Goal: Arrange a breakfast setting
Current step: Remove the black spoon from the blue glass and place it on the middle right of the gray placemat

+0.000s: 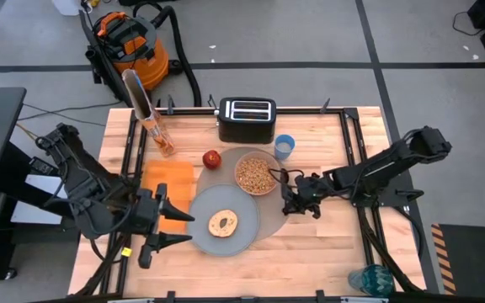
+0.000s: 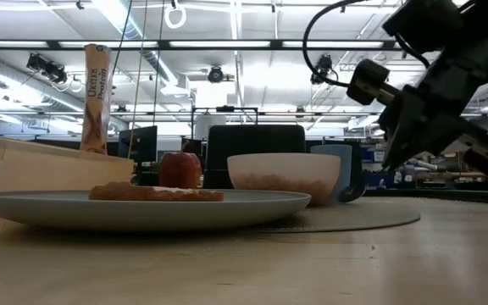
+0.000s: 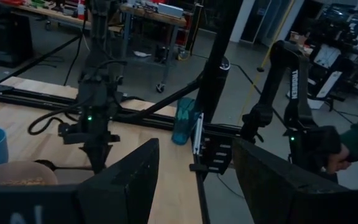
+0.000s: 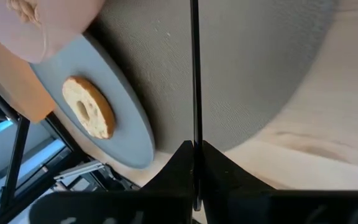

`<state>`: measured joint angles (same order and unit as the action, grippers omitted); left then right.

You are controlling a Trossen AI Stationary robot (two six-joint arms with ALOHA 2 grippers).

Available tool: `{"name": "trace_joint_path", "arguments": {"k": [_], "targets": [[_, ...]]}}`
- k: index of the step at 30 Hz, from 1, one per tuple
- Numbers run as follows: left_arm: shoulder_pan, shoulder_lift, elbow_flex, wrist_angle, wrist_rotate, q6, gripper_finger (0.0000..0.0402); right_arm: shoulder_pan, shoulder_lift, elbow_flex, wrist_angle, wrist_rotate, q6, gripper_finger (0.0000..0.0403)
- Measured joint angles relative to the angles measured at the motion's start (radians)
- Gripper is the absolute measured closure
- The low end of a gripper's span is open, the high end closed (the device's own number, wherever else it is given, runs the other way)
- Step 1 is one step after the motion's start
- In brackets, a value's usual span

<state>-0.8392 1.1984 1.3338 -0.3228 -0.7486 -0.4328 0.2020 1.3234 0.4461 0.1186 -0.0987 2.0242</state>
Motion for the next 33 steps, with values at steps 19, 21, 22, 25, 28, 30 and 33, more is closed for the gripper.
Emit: {"name": "trace_joint_path", "arguments": {"k": [19,21,22,25,28,30,33], "targets": [[-0.001,0.000,0.000,0.004,0.000,0.000,0.0191,0.008,0.132,0.000,0.094,0.017,0.002,0.0341],[-0.001,0.000,0.000,0.005,0.000,0.000,0.0191,0.008,0.131,0.000,0.097,0.016,-0.008,0.0334],[-0.001,0.000,0.000,0.005,0.000,0.000,0.0191,0.008,0.131,0.000,0.096,0.016,-0.009,0.0331],[-0.001,0.000,0.000,0.005,0.000,0.000,0.0191,0.008,0.131,0.000,0.097,0.016,-0.011,0.0329],[-0.001,0.000,0.000,0.005,0.000,0.000,0.0191,0.008,0.131,0.000,0.097,0.016,-0.028,0.0329],[-0.001,0.000,0.000,0.005,0.000,0.000,0.0191,0.008,0.131,0.000,0.096,0.017,-0.031,0.0329],[-0.001,0.000,0.000,0.006,0.000,0.006,0.0191,0.008,0.131,0.000,0.095,0.024,-0.036,0.0329]]}}
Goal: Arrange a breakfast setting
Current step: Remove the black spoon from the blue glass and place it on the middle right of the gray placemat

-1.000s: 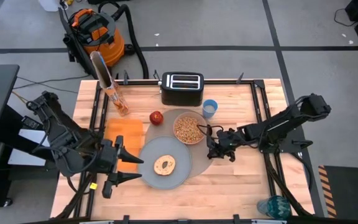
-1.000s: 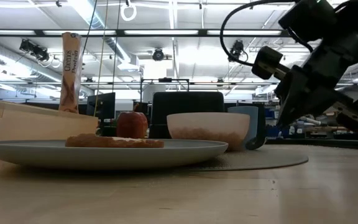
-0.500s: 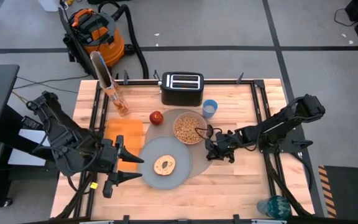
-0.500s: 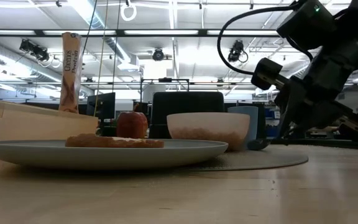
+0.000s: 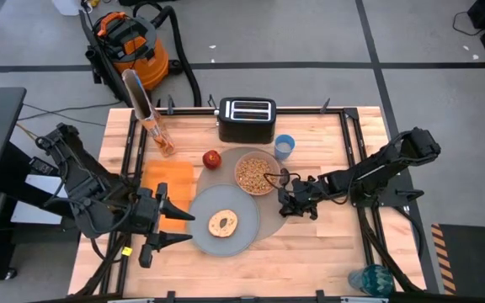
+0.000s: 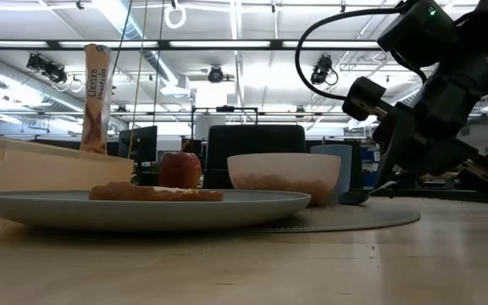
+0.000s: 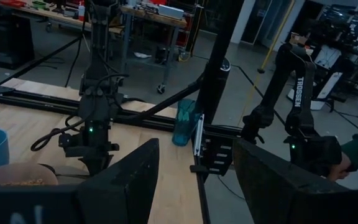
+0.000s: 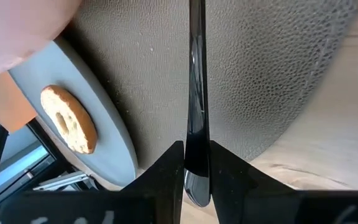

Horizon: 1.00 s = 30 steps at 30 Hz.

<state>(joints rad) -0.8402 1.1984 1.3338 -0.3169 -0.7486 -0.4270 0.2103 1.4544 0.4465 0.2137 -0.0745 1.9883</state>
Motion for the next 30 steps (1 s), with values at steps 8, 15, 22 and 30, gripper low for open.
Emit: {"name": "trace_joint_path", "arguments": {"k": [8,15,22,30], "targets": [[0.000,0.000,0.000,0.007,0.000,0.004,0.0191,0.032,0.000,0.000,-0.071,0.030,0.011,0.0328],[0.000,0.000,0.000,0.007,0.000,0.004,0.0191,0.051,0.000,0.000,-0.075,0.088,0.017,0.0316],[0.000,0.000,0.000,0.014,0.000,0.003,0.0191,0.052,-0.001,0.000,-0.087,0.072,0.000,0.0288],[0.000,0.000,0.000,0.014,0.000,-0.005,0.0191,0.052,-0.016,0.001,-0.090,0.048,-0.032,0.0272]]}}
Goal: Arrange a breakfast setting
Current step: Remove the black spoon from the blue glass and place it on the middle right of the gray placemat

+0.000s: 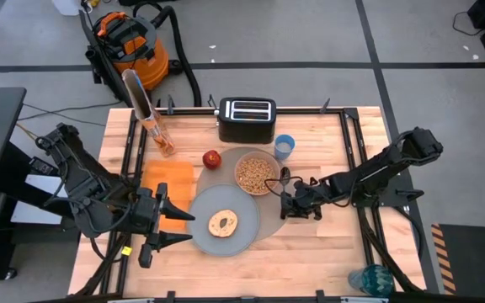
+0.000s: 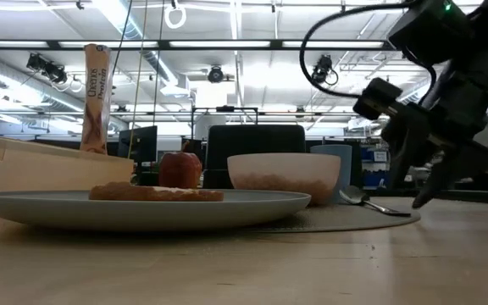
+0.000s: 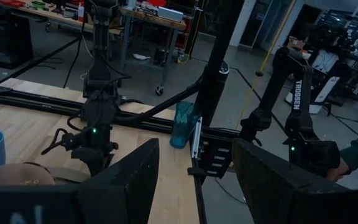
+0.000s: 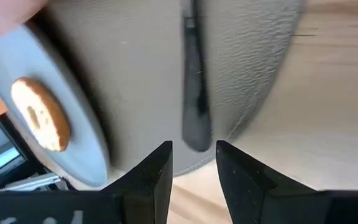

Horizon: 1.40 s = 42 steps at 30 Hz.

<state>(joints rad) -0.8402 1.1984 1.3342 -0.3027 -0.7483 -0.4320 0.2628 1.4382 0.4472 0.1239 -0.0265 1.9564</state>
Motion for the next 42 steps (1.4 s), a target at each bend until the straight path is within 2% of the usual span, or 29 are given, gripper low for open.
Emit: {"name": "trace_joint_path", "arguments": {"k": [3,6,12,15,18,23,42], "targets": [[0.000,0.000,0.000,0.000,0.000,0.003,0.0191,0.007,-0.026,0.031,-0.033,0.029,-0.040,0.0275],[0.001,0.000,0.000,0.000,0.000,0.006,0.0191,0.030,-0.033,0.113,-0.131,0.119,-0.111,0.0276],[0.002,0.000,0.000,0.000,-0.009,0.027,0.0191,0.070,0.058,0.320,-0.617,0.212,-0.161,0.0277],[0.002,0.000,0.000,0.002,-0.013,0.033,0.0191,0.070,0.128,0.386,-0.728,0.249,-0.161,0.0277],[0.002,0.000,0.000,0.003,-0.017,0.034,0.0191,0.057,0.198,0.414,-0.727,0.288,-0.165,0.0277],[0.002,0.000,0.000,0.003,-0.017,0.026,0.0191,0.021,0.271,0.448,-0.694,0.293,-0.206,0.0277],[0.002,0.000,0.000,0.004,-0.018,0.006,0.0191,-0.027,0.292,0.471,-0.727,0.413,-0.335,0.0294]]}}
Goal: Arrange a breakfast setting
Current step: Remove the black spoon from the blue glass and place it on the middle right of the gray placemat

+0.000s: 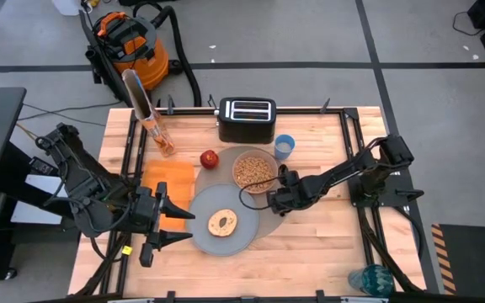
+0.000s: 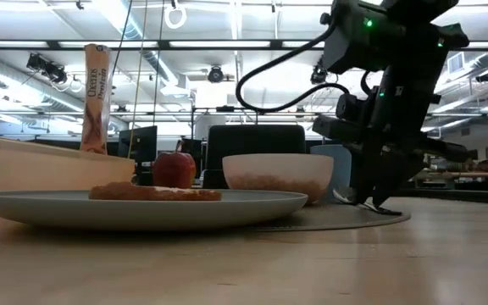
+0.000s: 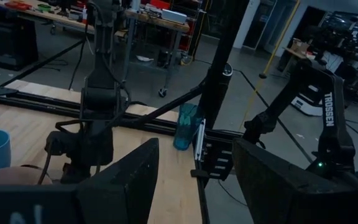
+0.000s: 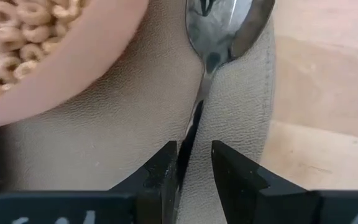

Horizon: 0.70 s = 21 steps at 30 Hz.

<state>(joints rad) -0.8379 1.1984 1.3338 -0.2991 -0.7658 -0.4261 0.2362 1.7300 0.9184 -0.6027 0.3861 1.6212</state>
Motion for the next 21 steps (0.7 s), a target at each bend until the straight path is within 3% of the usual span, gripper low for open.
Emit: {"name": "trace_joint_path", "arguments": {"k": [11,21], "targets": [[0.000,0.000,0.000,0.003,-0.001,0.001,0.0191,0.002,0.014,0.000,-0.011,-0.013,-0.009,0.0326],[0.000,0.000,0.000,0.018,-0.002,0.003,0.0191,0.002,0.013,0.000,-0.009,-0.032,0.058,0.0326]]}}
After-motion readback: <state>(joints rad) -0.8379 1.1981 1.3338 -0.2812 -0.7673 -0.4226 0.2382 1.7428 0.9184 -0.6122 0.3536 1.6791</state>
